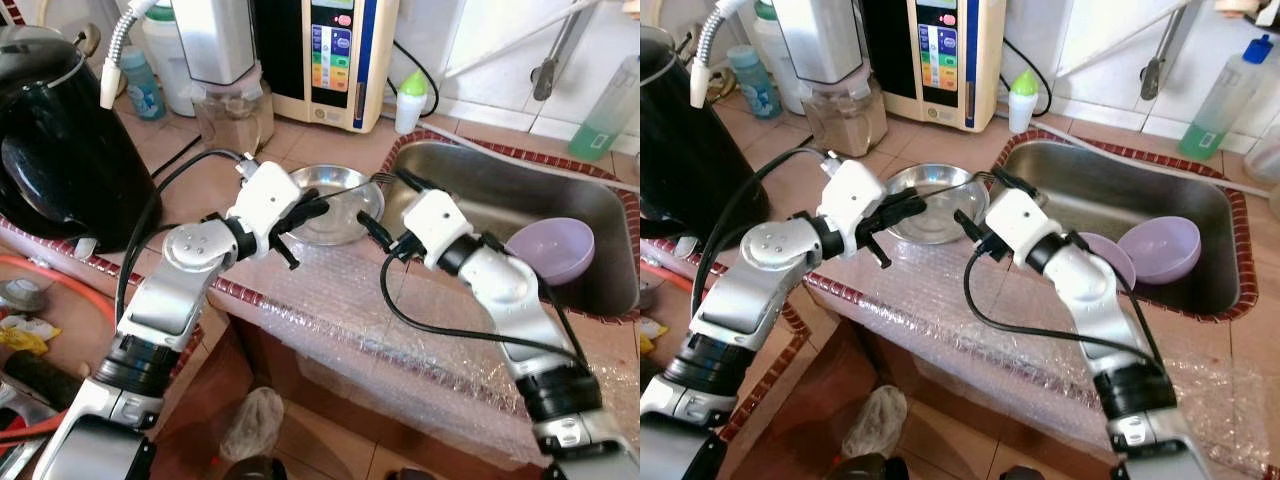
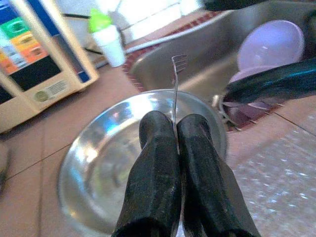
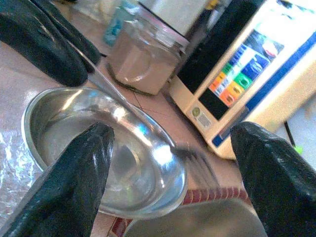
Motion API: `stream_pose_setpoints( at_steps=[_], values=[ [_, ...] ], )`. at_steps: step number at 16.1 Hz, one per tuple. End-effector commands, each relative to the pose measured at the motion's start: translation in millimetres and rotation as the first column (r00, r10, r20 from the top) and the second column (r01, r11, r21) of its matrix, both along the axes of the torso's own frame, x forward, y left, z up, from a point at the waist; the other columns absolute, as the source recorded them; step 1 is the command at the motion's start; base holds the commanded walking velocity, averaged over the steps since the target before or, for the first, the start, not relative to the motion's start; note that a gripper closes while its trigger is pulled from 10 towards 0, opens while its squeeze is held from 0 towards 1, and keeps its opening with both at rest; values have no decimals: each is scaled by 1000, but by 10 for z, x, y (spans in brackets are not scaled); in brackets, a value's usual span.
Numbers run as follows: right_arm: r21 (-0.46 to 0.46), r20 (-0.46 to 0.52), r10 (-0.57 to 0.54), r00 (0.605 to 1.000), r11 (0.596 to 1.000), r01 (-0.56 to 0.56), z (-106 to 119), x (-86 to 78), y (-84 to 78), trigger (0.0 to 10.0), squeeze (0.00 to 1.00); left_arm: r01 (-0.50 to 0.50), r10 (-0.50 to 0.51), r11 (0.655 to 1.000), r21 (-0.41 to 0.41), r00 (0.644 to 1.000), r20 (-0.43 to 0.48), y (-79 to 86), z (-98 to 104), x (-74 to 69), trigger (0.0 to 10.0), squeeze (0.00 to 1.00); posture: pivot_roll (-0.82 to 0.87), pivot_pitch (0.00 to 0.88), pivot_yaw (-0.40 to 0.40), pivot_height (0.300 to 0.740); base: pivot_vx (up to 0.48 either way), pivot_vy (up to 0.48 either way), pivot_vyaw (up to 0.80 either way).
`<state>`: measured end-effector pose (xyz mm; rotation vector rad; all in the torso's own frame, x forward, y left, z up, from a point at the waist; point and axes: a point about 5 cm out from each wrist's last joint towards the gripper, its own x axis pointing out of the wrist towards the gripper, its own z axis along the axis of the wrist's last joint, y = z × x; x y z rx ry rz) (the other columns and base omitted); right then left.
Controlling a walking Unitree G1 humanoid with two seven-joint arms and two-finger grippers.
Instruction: Kitchen organization
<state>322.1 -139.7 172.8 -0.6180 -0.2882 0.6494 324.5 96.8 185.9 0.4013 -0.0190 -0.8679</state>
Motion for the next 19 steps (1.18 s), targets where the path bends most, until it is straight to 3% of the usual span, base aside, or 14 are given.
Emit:
stream_pose_setpoints(
  at_steps=[1,5,6,7,10,19],
  values=[
    [-97,20,62,998,994,-60,-5,34,49,10000,0,86,-88,995,46,995,35,-141,70,-32,0,0,-35,28,67,740,0,0,0],
    [-245,37,150,988,960,-136,-106,54,108,10000,0,165,-168,985,55,985,45,-301,129,-93,0,0,-30,29,69,740,0,0,0],
    [-282,30,164,986,948,-149,-142,76,120,6314,0,182,-185,981,65,982,47,-324,132,-109,0,0,-27,30,69,740,0,0,0],
    [-311,19,171,985,937,-156,-170,95,126,0,0,187,-191,980,67,980,48,-333,135,-118,0,0,-24,30,68,740,0,0,0],
    [-359,37,98,994,930,-79,-190,214,46,0,0,192,-196,978,81,980,44,-322,124,-135,0,0,-17,29,62,740,0,0,0],
    [-276,93,-61,994,957,84,-82,366,-143,0,0,164,-170,980,115,984,47,-287,66,-110,0,0,-26,22,61,740,0,0,0]
  ],
)
